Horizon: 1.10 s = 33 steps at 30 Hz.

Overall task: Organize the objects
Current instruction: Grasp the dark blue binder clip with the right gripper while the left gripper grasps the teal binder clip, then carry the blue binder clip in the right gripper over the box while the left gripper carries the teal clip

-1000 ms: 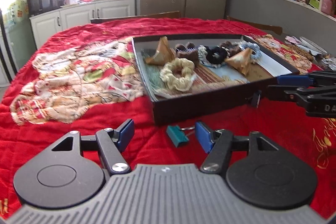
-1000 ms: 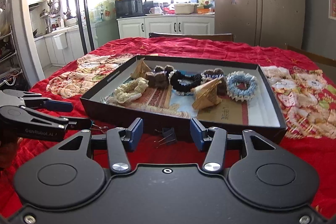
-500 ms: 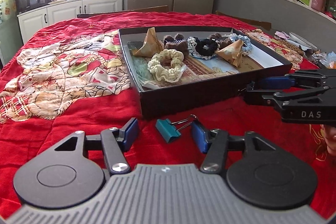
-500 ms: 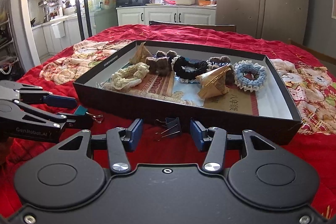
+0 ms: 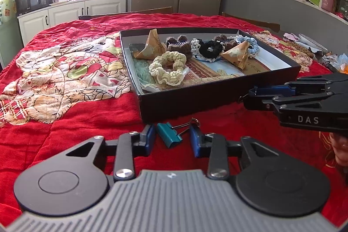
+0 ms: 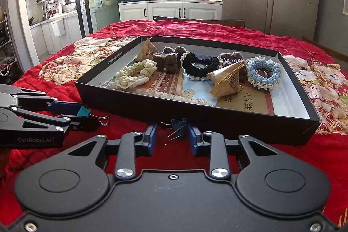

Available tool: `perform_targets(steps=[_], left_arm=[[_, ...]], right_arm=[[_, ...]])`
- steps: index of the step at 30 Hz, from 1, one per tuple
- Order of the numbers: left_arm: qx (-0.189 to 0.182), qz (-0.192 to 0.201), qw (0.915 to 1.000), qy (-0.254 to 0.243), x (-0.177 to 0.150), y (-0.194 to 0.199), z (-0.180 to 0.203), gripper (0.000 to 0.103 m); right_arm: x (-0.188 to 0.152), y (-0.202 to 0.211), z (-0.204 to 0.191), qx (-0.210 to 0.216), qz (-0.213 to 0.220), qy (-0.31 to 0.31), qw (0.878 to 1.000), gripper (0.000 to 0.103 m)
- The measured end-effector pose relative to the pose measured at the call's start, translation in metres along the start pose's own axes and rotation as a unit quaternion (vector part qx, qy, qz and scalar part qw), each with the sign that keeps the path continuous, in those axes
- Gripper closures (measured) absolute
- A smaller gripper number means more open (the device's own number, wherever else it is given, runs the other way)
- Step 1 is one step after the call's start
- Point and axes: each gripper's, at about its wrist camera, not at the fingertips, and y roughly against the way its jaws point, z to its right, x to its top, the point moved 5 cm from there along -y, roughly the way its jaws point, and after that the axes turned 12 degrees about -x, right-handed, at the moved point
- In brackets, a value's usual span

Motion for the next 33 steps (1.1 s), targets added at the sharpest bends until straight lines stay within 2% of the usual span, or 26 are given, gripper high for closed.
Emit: perform_targets(steps=[1,5,7,33], left_arm=[[0.0,0.0,1.0,0.001,0.0,0.0,0.0,0.071],[-0.001,0.001,1.0,0.002,0.0,0.0,0.0,0.072],[-0.001,0.001,1.0,0.002,0.0,0.0,0.0,0.072],[-0.021,0.005,0.9998,0.003,0.002,0.009,0.012,0.072]], right_arm=[[0.0,0.0,0.0,-0.001,0.0,0.0,1.0,0.078],[-0.001,0.0,0.0,0.0,0.001,0.0,1.0,0.081],[-0.001,0.0,0.0,-0.003,0.004,0.002,1.0,0.087],[-0.005,0.018,0.007,0.022,0.014,-0.01,1.0,0.09]])
